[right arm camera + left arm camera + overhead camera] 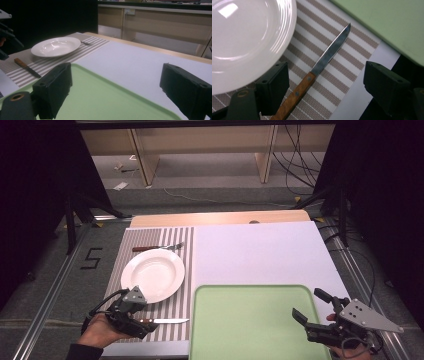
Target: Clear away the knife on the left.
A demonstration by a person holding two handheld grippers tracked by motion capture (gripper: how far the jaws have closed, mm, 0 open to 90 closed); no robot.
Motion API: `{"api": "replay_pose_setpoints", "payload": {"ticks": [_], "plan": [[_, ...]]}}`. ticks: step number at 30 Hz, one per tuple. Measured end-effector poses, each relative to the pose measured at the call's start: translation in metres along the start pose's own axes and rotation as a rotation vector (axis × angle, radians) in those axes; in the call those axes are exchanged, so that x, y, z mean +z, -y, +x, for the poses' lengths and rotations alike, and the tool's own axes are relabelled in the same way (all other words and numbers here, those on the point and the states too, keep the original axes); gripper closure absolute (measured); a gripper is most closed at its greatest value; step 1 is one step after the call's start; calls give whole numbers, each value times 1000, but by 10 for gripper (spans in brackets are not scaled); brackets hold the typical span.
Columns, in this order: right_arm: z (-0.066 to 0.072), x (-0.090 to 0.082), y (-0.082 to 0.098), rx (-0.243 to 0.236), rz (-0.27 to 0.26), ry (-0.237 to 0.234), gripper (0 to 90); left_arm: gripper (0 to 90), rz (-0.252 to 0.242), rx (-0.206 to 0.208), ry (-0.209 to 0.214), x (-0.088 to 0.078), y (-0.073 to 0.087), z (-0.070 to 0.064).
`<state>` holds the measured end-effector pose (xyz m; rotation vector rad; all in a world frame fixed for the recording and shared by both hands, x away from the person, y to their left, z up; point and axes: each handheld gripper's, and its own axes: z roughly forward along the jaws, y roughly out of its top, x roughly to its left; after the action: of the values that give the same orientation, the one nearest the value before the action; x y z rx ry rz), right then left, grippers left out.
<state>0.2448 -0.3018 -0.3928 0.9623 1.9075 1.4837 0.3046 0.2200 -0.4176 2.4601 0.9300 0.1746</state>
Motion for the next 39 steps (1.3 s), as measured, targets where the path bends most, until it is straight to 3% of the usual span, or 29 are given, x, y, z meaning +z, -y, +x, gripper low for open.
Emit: {"api": "replay_pose_setpoints", "payload": {"ticks": [6, 10, 13, 19, 27, 33, 39], "plan": [[0, 0, 0, 1, 3, 0, 117, 206, 69, 14, -5, 7, 4, 8], [0, 1, 0, 5, 4, 1, 117, 218, 89, 11, -10, 11, 3, 10], [0, 0, 0, 3, 10, 0, 118, 233, 121, 59, -33, 19, 0, 15], [0, 1, 0, 5, 12, -1, 119, 286, 204, 81, -32, 29, -3, 14], [0, 1, 1, 8, 11, 0, 120, 403, 248, 86, -44, 36, -9, 17], [0, 1, 1, 5, 13, -2, 125, 433, 284, 90, -29, 44, -9, 18], [0, 1, 1, 6, 14, -4, 129, 475, 285, 81, -18, 46, -6, 22]]}}
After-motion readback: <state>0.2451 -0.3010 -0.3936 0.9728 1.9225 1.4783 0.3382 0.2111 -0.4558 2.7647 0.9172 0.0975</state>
